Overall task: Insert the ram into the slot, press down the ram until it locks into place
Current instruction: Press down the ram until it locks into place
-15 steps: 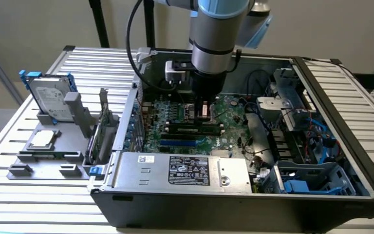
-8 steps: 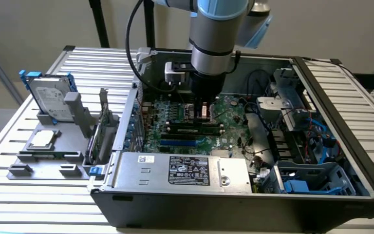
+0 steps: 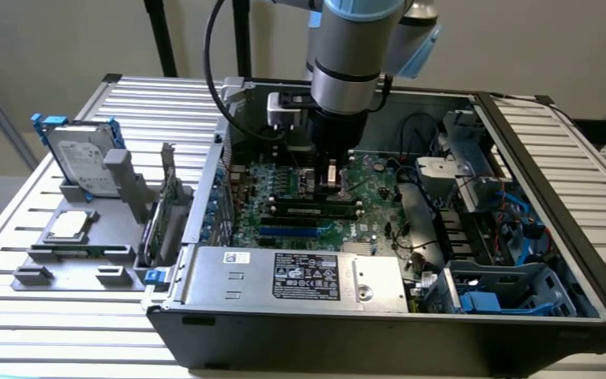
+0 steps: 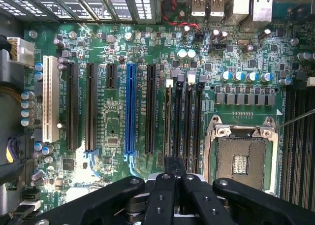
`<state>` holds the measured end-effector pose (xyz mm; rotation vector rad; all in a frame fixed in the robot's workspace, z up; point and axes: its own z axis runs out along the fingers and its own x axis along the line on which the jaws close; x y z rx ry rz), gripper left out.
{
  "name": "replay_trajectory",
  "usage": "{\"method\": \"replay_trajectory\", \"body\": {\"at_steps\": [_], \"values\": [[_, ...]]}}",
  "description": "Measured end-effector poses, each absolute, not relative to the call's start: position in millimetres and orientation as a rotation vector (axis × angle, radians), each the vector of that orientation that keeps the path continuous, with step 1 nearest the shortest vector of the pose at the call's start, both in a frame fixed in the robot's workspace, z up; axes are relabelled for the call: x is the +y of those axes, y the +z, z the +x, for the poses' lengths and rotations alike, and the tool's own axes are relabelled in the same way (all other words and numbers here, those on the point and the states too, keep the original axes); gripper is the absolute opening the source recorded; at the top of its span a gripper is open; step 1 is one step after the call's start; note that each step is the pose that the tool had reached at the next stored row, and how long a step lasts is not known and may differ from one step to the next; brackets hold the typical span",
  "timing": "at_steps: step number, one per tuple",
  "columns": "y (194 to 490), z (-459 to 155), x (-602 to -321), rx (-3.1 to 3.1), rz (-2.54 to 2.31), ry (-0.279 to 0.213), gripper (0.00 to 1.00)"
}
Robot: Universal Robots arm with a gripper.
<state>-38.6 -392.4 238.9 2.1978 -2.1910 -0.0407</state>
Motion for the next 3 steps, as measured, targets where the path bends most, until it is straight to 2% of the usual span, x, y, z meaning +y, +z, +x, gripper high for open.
{"method": "replay_trajectory", "body": {"at_steps": [3], "values": [[238.9,-38.6,-392.3,-2.191,2.198,-0.041,0.11]]}}
